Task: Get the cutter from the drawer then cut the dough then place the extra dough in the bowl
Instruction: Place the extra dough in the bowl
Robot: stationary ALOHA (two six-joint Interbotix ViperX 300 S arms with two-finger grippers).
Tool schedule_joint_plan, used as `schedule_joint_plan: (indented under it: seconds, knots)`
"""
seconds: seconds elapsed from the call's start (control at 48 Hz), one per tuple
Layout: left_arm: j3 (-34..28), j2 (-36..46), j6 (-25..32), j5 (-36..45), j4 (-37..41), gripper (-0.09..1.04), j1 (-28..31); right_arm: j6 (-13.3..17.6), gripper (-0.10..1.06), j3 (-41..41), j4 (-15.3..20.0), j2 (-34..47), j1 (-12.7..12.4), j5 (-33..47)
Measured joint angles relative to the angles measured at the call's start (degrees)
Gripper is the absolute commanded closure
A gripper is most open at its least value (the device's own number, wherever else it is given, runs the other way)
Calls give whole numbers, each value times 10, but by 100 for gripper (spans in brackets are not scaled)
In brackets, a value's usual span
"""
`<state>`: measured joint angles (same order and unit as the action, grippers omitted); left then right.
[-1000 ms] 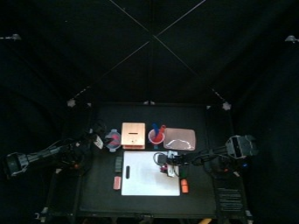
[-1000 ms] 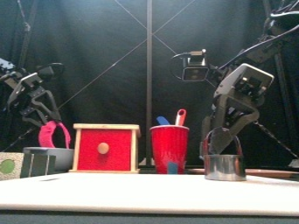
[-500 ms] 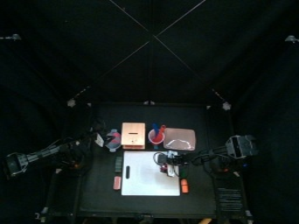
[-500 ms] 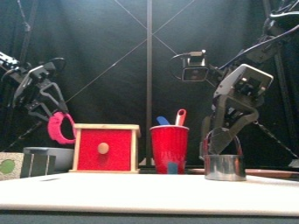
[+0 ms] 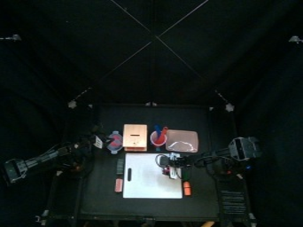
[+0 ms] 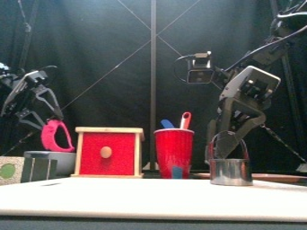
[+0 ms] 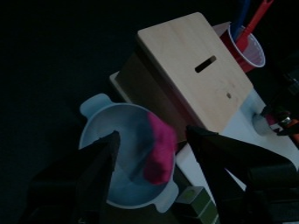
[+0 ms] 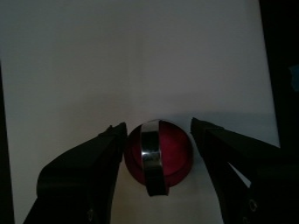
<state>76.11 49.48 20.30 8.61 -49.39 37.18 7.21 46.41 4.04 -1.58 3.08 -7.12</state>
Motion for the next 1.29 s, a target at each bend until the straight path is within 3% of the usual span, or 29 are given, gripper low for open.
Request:
schedule_joint_plan:
  seconds: [0.208, 0.354, 0.542, 0.854, 1.125, 1.292]
  knots:
    - [3, 0, 10, -1, 11, 1, 0, 0, 4, -1, 0, 0, 0, 0]
    - [3, 0, 16, -13, 92, 1, -18, -2, 4, -8, -19, 0, 0, 9]
    - [-2, 1, 18, -83, 164, 1, -110, -2, 4, -12, -55, -10, -4, 62]
    - [4, -11, 16, -262, 265, 1, -265, -9, 4, 7, -68, -32, -40, 174]
    - [6, -70, 13, -315, 327, 1, -330, -8, 4, 24, -95, -40, -79, 284]
    - [4, -101, 12, -338, 328, 1, -349, -3, 4, 33, -92, -40, -83, 310]
